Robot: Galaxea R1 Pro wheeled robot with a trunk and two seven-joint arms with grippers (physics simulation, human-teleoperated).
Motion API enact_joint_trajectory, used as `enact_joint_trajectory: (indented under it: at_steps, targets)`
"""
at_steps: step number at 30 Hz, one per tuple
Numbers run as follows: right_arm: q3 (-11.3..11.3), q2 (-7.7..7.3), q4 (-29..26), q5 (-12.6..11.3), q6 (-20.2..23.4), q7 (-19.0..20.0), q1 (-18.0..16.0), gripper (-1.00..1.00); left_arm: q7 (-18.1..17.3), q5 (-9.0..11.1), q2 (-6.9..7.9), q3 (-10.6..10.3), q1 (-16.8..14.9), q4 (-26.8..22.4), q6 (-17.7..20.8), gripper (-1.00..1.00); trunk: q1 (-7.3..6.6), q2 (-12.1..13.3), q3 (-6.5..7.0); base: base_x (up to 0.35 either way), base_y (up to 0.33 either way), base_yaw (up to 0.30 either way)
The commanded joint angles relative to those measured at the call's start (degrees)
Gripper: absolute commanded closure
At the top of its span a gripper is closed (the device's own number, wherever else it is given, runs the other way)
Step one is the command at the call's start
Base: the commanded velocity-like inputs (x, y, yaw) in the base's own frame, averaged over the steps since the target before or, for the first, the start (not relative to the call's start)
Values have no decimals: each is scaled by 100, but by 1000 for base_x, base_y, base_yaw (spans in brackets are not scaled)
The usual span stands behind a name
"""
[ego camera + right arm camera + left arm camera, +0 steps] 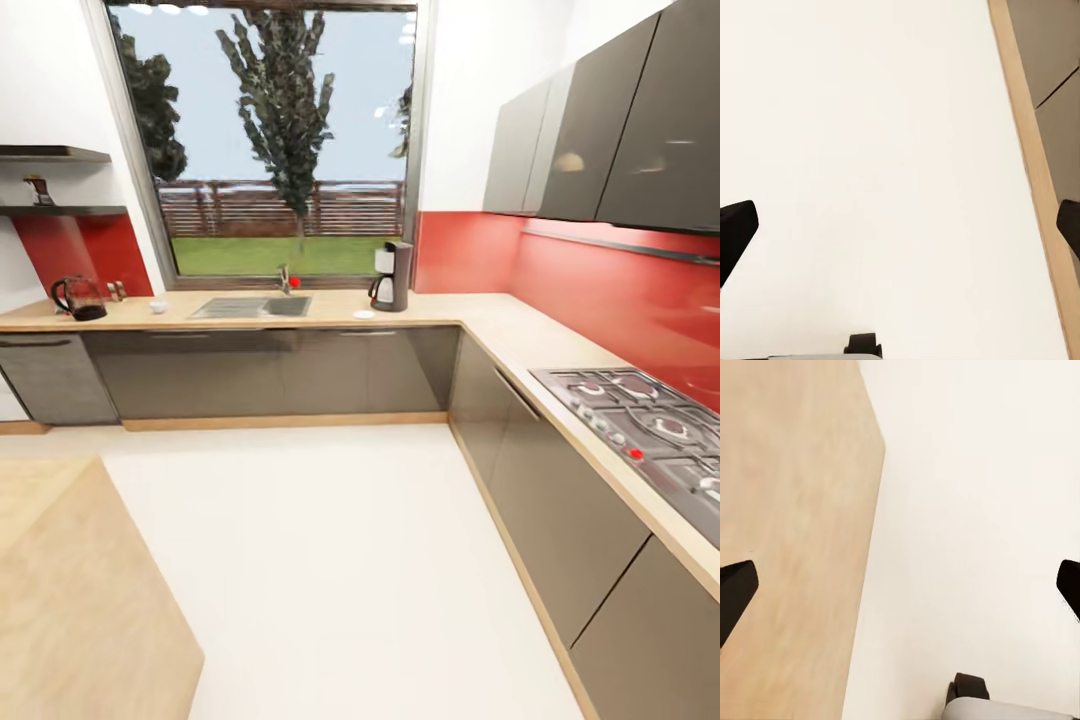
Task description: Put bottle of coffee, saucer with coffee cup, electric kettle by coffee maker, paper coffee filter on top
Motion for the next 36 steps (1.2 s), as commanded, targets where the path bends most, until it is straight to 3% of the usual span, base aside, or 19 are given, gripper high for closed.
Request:
enact_joint_trajectory:
  at_steps: [1,36]
  targets:
    - [-5,1,3,3,-17,-2,-4,-100,-3,24,0,2,-5,6,-19,-100,7,-11,-12,340,0,0]
    - [-4,1,12,8,-44,-2,-4,-100,-3,24,0,-3,-5,11,-19,-100,7,-11,-12,339,0,0]
